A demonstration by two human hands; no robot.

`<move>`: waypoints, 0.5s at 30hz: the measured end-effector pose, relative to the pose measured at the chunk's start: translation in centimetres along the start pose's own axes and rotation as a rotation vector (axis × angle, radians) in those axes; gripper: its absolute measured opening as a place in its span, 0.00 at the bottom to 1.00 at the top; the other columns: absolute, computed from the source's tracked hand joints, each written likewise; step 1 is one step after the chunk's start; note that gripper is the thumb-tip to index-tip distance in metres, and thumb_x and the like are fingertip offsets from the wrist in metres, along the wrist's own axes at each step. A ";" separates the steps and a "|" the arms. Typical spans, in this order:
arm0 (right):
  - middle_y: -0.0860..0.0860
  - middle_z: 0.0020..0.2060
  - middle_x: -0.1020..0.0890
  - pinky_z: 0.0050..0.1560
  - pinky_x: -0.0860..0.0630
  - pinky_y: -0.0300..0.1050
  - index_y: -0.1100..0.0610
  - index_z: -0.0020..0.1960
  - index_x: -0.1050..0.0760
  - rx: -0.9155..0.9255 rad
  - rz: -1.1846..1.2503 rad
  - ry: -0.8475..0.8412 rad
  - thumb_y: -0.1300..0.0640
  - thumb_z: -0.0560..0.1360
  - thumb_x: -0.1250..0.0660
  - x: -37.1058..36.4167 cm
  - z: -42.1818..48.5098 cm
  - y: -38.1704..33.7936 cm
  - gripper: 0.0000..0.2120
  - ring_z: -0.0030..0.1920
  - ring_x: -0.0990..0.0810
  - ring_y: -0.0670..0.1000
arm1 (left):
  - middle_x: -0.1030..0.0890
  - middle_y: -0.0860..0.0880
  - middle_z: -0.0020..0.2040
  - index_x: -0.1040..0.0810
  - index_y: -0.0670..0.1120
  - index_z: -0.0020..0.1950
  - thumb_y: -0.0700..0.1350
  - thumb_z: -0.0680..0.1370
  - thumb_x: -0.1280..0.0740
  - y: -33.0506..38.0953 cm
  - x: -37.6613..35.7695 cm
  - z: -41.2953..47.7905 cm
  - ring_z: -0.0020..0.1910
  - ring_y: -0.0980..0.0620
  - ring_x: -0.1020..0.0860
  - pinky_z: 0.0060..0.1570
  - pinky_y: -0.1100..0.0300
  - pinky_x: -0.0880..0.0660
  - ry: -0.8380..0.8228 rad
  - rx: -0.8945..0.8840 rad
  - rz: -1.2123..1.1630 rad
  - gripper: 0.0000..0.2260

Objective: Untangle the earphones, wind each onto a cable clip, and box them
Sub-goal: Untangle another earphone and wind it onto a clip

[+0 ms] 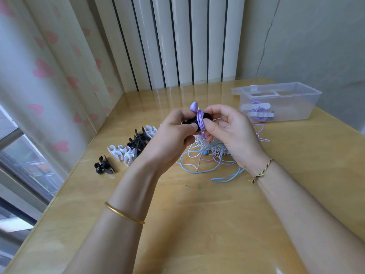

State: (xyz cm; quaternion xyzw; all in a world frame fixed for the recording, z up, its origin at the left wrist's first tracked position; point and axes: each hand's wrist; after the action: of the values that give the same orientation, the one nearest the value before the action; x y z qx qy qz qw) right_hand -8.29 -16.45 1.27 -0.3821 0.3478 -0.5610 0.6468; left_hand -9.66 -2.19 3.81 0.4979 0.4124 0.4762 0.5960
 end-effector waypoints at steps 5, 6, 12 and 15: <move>0.51 0.39 0.22 0.35 0.24 0.40 0.56 0.49 0.26 -0.008 0.022 -0.029 0.68 0.76 0.35 -0.4 0.0 -0.1 0.08 0.34 0.23 0.49 | 0.23 0.48 0.36 0.24 0.44 0.43 0.43 0.75 0.35 -0.1 -0.1 0.1 0.33 0.56 0.27 0.33 0.63 0.37 -0.025 -0.024 0.024 0.03; 0.50 0.39 0.22 0.35 0.24 0.40 0.56 0.50 0.26 -0.005 0.026 -0.032 0.67 0.75 0.34 -0.5 0.0 -0.1 0.07 0.34 0.23 0.49 | 0.22 0.48 0.39 0.25 0.42 0.48 0.46 0.72 0.33 -0.5 -0.1 0.2 0.34 0.56 0.26 0.34 0.63 0.36 -0.002 -0.028 0.043 0.09; 0.50 0.39 0.22 0.35 0.26 0.40 0.59 0.52 0.25 0.017 0.050 -0.044 0.69 0.76 0.35 -0.4 -0.1 0.1 0.08 0.33 0.24 0.48 | 0.24 0.52 0.30 0.29 0.35 0.53 0.44 0.70 0.38 -0.6 -0.1 0.7 0.31 0.55 0.27 0.31 0.65 0.34 0.015 -0.054 0.095 0.16; 0.51 0.39 0.22 0.36 0.26 0.41 0.60 0.53 0.25 0.017 0.107 -0.044 0.67 0.75 0.34 -0.5 -0.1 0.2 0.08 0.33 0.24 0.48 | 0.28 0.54 0.29 0.29 0.34 0.50 0.46 0.70 0.40 -0.7 -0.3 1.1 0.29 0.56 0.30 0.32 0.63 0.35 0.072 -0.102 0.196 0.17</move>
State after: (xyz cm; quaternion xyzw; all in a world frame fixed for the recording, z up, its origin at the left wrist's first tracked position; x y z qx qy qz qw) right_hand -8.36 -15.92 1.11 -0.3695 0.3486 -0.5201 0.6867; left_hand -8.54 -2.70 3.29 0.4871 0.3582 0.5702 0.5561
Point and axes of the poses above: each hand's wrist, its own z-axis towards the middle knuckle, its own x-axis out of the back of the hand, y = z × x
